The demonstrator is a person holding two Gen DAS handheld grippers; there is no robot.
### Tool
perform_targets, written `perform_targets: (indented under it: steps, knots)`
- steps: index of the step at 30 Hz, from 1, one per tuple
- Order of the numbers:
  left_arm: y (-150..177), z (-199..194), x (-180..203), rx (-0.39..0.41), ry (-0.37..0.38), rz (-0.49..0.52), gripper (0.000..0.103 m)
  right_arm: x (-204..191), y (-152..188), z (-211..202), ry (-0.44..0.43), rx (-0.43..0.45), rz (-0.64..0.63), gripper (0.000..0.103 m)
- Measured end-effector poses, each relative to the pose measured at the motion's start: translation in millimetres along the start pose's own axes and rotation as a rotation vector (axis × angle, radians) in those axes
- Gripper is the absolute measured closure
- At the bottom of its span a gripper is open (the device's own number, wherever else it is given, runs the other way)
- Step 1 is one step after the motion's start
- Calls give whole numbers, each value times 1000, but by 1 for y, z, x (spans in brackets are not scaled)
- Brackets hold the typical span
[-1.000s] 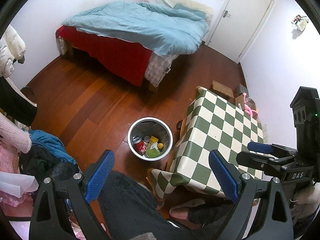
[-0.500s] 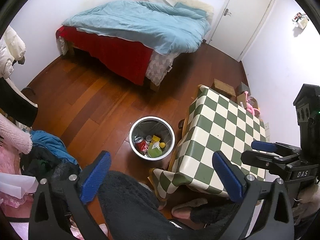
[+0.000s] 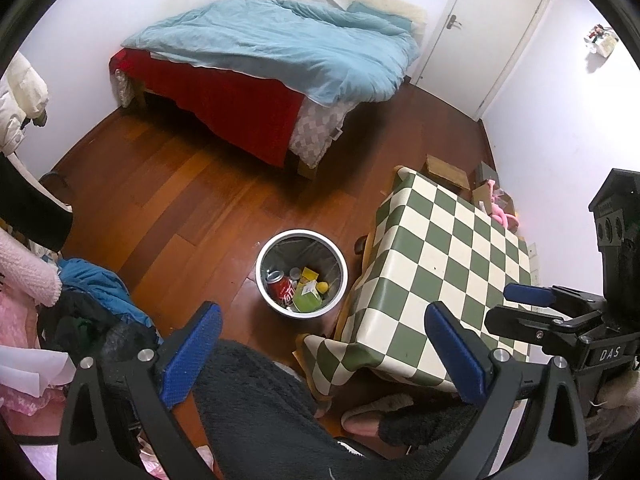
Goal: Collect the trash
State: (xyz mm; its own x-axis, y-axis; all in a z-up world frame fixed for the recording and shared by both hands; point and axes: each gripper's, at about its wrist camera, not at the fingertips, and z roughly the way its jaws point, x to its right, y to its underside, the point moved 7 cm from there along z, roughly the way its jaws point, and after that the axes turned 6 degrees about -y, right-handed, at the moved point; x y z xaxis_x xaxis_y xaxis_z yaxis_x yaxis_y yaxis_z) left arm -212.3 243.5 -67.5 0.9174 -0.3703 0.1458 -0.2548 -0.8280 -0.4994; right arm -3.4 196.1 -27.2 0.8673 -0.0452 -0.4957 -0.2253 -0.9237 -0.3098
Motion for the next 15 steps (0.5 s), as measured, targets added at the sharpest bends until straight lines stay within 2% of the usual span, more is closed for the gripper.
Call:
perform_targets:
  steps: [15]
  knots:
    - [0, 1, 3, -1, 6, 4, 0, -6, 2, 1, -3, -10, -6, 0]
